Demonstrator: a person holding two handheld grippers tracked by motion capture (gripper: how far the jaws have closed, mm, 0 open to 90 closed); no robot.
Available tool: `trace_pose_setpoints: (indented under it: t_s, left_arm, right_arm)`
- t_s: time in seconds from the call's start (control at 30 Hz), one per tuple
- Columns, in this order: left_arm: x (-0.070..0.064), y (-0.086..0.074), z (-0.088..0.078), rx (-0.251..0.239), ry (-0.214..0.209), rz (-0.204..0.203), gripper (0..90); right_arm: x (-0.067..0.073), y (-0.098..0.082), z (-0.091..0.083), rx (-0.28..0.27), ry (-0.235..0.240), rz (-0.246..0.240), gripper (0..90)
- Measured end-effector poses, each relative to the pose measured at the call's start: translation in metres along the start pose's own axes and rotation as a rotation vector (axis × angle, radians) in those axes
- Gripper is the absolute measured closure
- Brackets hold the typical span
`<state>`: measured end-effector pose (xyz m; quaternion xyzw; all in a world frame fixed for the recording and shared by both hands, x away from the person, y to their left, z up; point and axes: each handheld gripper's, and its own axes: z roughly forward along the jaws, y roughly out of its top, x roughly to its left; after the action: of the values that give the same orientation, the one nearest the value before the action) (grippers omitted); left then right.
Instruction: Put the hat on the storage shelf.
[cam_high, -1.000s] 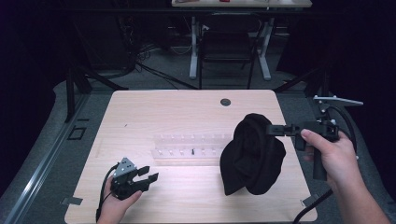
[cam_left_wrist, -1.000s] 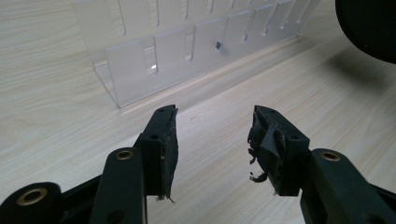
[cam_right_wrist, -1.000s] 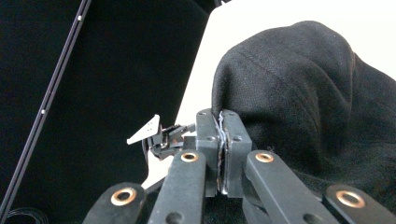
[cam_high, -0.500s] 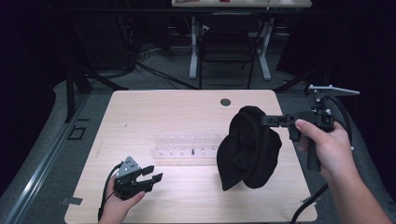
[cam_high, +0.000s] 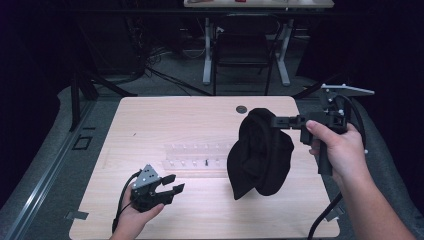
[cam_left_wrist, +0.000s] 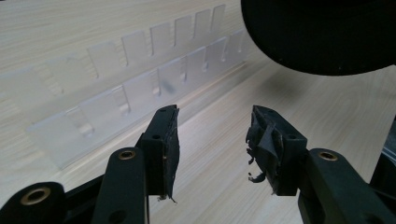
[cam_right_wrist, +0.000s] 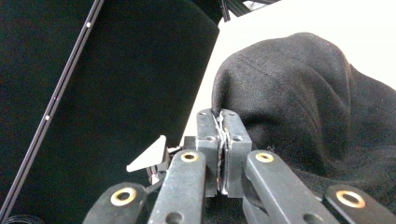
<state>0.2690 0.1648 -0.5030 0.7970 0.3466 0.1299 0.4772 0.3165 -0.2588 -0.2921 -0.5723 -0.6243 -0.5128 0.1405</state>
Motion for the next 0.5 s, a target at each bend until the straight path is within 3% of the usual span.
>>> trace_pose_setpoints:
  t_s: [0.5]
  left_arm:
    - [-0.027,0.028,0.019,-0.020,-0.056,0.050,53.5]
  right_arm:
    - [0.007,0.018,0.020,-0.023,0.013,0.007,88.0]
